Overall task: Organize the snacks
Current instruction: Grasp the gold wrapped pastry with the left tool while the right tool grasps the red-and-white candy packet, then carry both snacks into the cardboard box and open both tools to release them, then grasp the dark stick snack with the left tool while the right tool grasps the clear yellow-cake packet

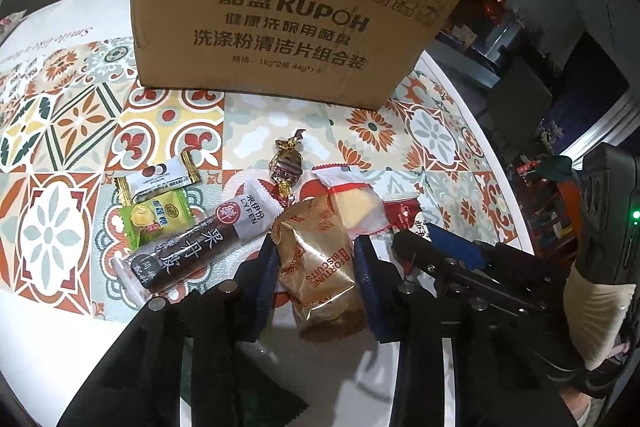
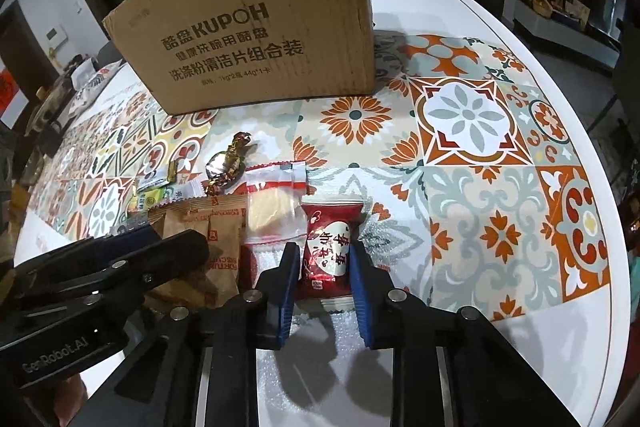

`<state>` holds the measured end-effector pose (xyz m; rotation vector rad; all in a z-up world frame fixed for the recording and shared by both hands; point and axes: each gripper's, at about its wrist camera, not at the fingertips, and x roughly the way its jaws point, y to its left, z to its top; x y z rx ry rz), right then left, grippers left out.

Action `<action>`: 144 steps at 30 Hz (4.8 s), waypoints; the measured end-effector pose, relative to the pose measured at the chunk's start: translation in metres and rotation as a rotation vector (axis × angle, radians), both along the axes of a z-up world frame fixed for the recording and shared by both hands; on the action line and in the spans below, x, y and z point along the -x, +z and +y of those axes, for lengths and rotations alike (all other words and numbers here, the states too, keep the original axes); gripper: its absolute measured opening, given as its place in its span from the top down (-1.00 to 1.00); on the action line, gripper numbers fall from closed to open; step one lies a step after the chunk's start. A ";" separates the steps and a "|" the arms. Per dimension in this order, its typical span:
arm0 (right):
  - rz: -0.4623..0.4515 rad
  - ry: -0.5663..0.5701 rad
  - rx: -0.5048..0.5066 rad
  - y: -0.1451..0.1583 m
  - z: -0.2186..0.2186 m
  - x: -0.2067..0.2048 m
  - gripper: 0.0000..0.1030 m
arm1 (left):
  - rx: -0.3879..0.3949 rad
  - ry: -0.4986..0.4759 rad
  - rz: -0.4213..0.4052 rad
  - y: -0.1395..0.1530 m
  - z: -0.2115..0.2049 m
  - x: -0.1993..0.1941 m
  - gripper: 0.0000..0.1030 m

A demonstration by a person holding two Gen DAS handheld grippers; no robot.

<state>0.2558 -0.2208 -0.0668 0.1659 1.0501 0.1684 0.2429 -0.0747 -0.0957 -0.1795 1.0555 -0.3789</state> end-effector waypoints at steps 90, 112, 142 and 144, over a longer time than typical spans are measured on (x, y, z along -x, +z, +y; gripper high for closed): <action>-0.257 0.038 -0.040 0.175 0.020 -0.158 0.35 | -0.151 0.063 -0.426 0.171 0.035 -0.146 0.20; -0.336 0.054 -0.009 0.183 0.034 -0.072 0.06 | -0.198 0.079 -0.506 0.183 0.052 -0.048 -0.01; -0.167 0.052 0.009 0.092 0.046 -0.005 -0.03 | -0.212 -0.069 -0.350 0.080 0.051 0.024 -0.03; -0.143 0.051 0.010 0.084 0.045 -0.005 -0.03 | -0.221 -0.087 -0.327 0.070 0.047 0.025 -0.03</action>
